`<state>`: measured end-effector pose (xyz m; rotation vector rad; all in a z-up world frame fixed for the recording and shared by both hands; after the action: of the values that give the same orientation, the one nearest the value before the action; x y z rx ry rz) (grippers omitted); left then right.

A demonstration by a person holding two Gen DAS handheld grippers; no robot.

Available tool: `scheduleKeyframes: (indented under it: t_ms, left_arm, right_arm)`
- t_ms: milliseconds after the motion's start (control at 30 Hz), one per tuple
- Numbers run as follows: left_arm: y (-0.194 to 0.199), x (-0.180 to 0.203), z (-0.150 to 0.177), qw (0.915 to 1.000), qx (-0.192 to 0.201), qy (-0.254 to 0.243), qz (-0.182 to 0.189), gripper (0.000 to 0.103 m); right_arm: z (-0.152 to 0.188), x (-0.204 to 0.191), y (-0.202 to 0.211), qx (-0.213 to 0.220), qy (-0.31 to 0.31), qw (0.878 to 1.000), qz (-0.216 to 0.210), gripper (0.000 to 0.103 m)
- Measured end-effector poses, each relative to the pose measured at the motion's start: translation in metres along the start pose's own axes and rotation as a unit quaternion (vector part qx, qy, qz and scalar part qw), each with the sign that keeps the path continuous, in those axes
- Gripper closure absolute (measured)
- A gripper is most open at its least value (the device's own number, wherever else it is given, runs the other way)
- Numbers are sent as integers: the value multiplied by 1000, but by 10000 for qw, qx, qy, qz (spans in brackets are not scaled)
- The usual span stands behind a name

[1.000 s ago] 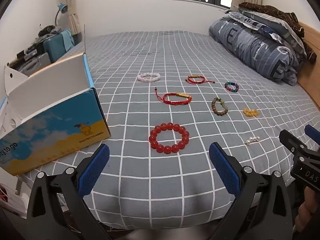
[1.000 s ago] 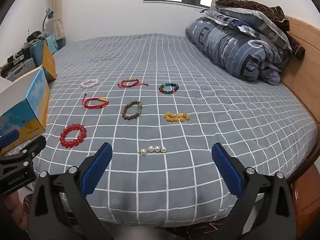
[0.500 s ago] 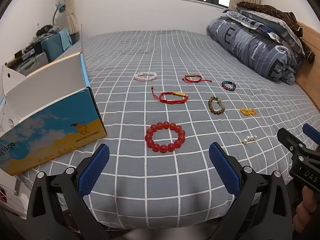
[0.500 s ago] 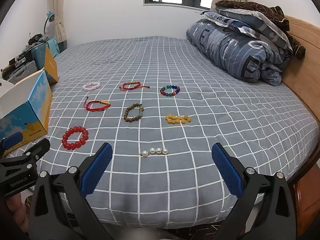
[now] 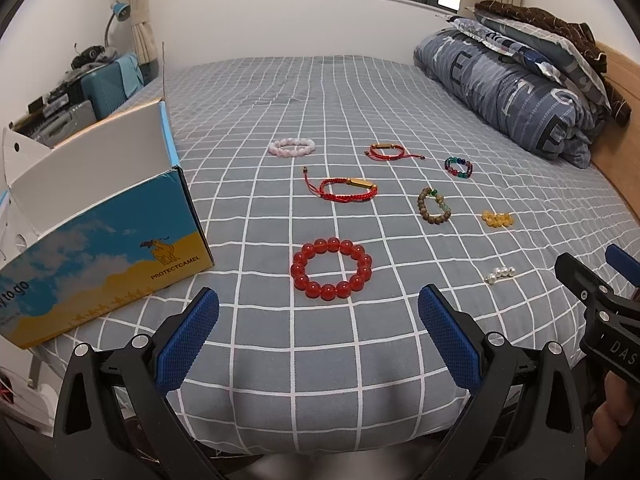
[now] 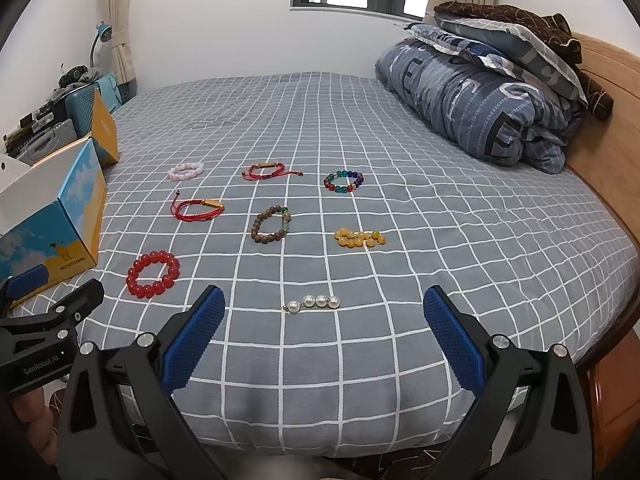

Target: Organize jewelry

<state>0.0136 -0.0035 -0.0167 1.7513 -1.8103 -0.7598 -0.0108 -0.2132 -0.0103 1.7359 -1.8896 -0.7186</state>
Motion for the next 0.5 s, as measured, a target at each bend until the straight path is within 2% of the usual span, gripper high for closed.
scheduleKeyframes:
  t_ms: [500]
  left_arm:
    - [1, 1, 0, 10000, 3, -24, 14, 6]
  right_arm:
    - [0, 0, 0, -5, -8, 10000, -9, 7]
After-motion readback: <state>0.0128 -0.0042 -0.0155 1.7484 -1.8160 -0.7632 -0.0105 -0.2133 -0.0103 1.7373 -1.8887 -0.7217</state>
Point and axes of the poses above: each gripper's, at about its wrist camera, not at the fingertips, and y roughly against the way its jaws point, x to its right, z to its underside, the point moved 2 cm from there along -y, roughly the way its jaws point, and after that the axes turned 2 degrees about -y, right-handed, at the moved point
